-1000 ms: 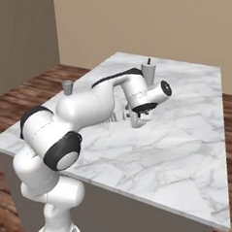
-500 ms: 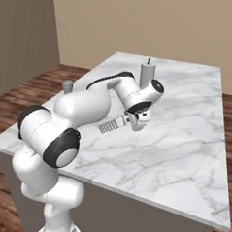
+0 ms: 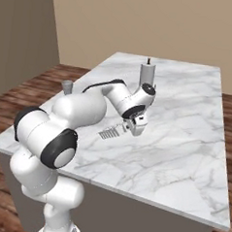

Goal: Open the freezer door, pick up the ice cube tray from the freezer, and place it on the dining counter.

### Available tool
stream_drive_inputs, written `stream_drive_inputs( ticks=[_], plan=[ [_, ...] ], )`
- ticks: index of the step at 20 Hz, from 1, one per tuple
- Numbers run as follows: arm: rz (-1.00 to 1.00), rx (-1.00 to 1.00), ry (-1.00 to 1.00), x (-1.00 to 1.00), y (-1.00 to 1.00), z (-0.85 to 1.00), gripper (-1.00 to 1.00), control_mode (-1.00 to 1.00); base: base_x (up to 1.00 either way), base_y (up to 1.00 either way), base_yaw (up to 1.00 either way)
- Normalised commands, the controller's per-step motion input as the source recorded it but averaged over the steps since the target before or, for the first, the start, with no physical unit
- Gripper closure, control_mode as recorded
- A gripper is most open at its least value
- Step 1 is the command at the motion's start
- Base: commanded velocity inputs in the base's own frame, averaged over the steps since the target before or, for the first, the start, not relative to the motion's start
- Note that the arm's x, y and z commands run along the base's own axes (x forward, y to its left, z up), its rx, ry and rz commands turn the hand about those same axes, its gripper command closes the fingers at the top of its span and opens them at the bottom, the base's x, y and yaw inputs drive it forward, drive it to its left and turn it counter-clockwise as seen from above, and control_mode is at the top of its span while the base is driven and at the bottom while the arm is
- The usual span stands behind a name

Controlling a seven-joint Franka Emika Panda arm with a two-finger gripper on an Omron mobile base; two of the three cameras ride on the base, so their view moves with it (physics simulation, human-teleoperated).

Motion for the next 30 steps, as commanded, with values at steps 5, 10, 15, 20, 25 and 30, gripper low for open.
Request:
stream_drive_inputs(
  ticks=[5, 10, 15, 20, 25, 30],
  plan=[
    [0.05, -0.02, 0.0, 0.0, 0.0, -0.37, 1.0, -1.0, 0.0, 0.0, 0.0],
    [0.05, 0.0, 0.0, 0.0, 0.0, -0.1, 1.0, -1.0, 0.0, 0.0, 0.0],
    [0.0, 0.0, 0.0, 0.0, 0.0, 0.0, 1.0, -1.0, 0.0, 0.0, 0.0],
    [0.0, 0.0, 0.0, 0.0, 0.0, 0.0, -1.0, -1.0, 0.0, 0.0, 0.0],
    [0.0, 0.0, 0.0, 0.0, 0.0, 0.0, -1.0, -1.0, 0.0, 0.0, 0.0],
    [0.0, -0.03, 0.02, 0.0, 0.0, 0.0, -1.0, -1.0, 0.0, 0.0, 0.0]
  ],
)
